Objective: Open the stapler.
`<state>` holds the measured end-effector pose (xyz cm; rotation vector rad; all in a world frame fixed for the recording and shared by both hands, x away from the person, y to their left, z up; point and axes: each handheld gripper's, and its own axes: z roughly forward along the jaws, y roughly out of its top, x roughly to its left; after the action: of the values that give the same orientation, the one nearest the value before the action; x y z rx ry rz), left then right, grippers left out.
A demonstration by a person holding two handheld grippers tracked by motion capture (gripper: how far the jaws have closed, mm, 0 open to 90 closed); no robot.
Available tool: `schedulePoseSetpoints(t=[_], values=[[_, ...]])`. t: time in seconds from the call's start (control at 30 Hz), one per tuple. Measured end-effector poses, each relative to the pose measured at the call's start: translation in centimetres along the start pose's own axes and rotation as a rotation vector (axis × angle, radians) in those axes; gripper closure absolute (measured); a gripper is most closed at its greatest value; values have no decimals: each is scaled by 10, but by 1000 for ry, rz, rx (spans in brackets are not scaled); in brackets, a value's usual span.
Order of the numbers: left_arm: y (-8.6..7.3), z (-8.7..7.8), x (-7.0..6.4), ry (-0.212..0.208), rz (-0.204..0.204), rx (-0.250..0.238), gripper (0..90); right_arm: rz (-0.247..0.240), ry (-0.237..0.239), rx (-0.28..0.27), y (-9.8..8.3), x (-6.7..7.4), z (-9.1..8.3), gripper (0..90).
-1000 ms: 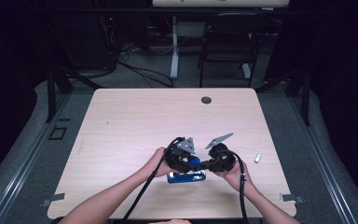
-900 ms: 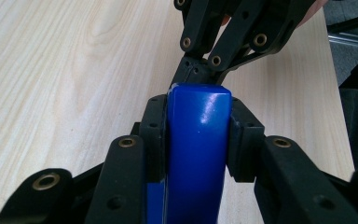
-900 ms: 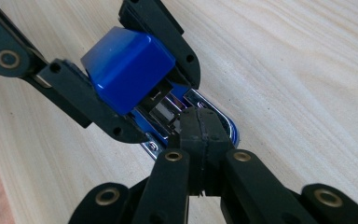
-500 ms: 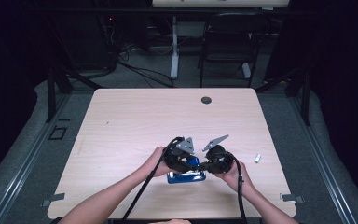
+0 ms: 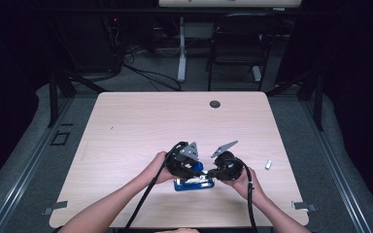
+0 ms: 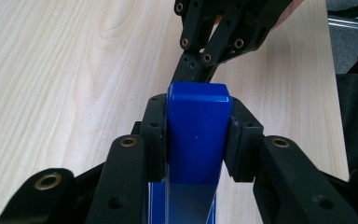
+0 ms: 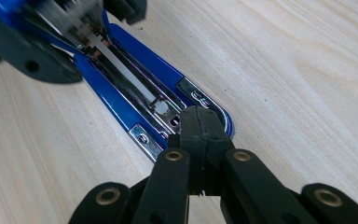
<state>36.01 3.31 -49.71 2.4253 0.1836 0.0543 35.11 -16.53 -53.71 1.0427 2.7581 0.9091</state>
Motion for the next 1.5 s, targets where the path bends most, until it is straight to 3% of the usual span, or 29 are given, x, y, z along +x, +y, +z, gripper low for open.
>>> schedulePoseSetpoints(t=[0.4,0.53,0.9,1.5], values=[[-3,-15,-5,40,9,31,660,3,-5,-1,0,1,0,900],[-9,-21,-2,22,-16,10,660,8,-8,4,0,1,0,900],[-25,-37,-2,27,-41,-16,659,5,-10,0,0,1,0,900],[-46,-52,-3,26,-61,-23,657,4,-19,11,1,2,-1,900]])
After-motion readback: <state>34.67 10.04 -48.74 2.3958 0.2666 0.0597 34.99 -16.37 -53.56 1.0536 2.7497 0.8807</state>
